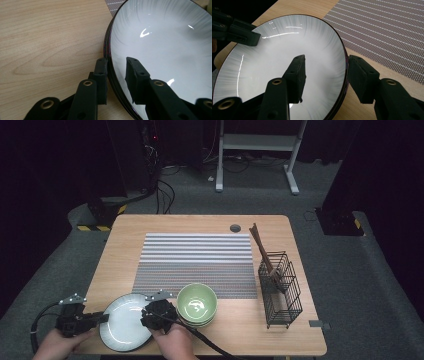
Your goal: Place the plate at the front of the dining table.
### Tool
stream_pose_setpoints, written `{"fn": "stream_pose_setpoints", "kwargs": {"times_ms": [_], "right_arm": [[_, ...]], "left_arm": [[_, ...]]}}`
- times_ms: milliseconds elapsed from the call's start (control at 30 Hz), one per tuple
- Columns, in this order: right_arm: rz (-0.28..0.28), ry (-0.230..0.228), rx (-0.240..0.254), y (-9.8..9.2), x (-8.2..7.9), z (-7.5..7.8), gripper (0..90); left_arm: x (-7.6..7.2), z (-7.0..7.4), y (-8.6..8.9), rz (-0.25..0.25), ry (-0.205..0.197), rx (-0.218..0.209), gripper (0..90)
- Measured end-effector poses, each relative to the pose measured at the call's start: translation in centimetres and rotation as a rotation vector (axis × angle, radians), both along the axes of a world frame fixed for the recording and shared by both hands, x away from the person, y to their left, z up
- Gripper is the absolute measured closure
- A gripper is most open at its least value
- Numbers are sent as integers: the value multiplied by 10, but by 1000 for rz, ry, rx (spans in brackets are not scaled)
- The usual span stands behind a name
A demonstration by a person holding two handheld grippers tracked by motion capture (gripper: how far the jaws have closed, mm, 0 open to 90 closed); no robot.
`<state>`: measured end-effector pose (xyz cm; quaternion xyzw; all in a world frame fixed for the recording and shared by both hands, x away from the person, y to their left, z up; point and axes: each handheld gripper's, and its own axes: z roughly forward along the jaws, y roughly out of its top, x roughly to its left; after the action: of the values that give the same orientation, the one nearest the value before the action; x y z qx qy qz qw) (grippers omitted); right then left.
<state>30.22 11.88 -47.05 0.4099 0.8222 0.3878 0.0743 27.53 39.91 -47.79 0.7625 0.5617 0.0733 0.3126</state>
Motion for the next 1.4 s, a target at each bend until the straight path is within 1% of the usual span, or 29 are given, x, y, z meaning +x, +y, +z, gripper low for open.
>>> {"fn": "stream_pose_setpoints", "kwargs": {"times_ms": [67,200,267,433,467,533,600,733,933,1100,1200,1233,1400], "right_arm": [[-5,11,3,1,0,-2,480],[-11,29,11,1,1,-3,468],[-9,26,8,1,0,-2,461],[-16,46,27,-1,0,-2,448],[-17,53,31,-1,1,-2,445],[-21,69,36,-1,2,-3,442],[-27,83,46,-2,3,-2,442],[-34,108,59,-3,5,-2,440],[-37,114,60,-2,4,-1,421],[-40,158,86,-4,9,-1,413],[-32,184,72,-2,12,-2,398],[-38,189,72,-1,11,-2,396],[-46,185,66,1,11,-2,392]], "left_arm": [[2,0,0,-2,0,5,696],[3,1,0,25,12,-24,696],[3,1,1,27,9,-29,700],[3,0,3,26,16,-37,703],[3,0,3,24,17,-35,703],[3,0,4,28,26,-51,702],[4,0,5,27,28,-55,701],[6,-1,7,38,46,-80,700],[7,-1,5,40,56,-71,689],[10,-2,6,30,75,-75,687],[11,-3,4,17,78,-57,681],[11,-4,4,16,77,-56,678],[10,-5,5,18,73,-72,671]]}}
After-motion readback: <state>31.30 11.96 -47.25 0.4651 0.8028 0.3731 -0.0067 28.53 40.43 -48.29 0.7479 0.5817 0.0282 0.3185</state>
